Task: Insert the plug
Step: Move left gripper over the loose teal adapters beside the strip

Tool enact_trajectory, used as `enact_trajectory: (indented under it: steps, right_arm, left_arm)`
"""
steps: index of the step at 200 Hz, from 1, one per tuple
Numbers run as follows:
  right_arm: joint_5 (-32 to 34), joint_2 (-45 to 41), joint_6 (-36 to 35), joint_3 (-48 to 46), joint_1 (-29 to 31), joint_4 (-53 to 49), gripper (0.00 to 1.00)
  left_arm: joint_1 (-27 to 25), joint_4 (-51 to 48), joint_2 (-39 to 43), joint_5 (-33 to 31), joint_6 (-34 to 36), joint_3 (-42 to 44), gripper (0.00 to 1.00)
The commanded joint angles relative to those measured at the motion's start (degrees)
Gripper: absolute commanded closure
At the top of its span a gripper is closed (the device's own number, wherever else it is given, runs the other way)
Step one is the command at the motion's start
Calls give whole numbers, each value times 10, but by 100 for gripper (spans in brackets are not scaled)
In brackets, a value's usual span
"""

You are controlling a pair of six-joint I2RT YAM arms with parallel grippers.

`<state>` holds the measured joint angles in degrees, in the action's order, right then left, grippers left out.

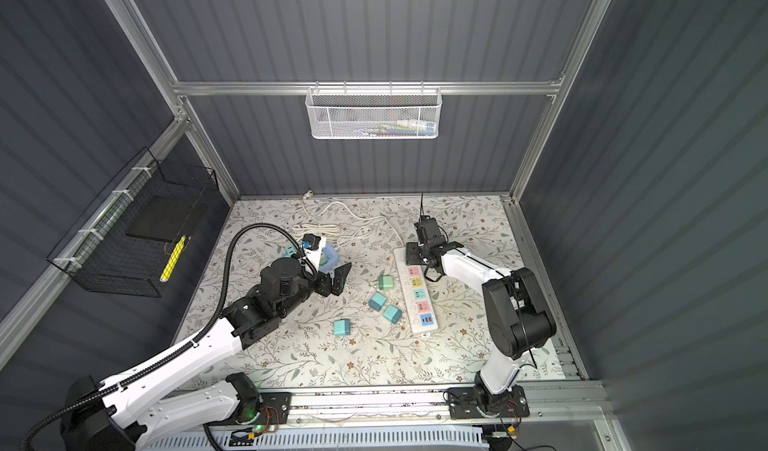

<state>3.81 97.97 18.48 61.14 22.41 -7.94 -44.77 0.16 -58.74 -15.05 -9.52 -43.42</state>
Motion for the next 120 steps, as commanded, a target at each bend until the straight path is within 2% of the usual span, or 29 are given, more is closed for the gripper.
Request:
enact_trajectory:
  steps: [1,64,90,107,120]
  right_arm:
    - [19,10,2,-33,-4,-5,35]
    - [-10,-14,-2,-33,-7,-10,35]
    - [-8,-58,-8,-11,-4,-37,32]
    - [-14,-88,-11,2,-4,-55,30]
    - [-34,-111,-19,-3,0,-52,34]
  left_arm:
    - [4,-13,6,2,-10,1,0]
    - [4,-47,-11,-7,-36,-10,0]
    - [4,-102,-23,-30,-80,-10,1]
    - [4,-149,-28,-21,-110,-9,3]
    - [4,-205,-39,-19,-142,-16,6]
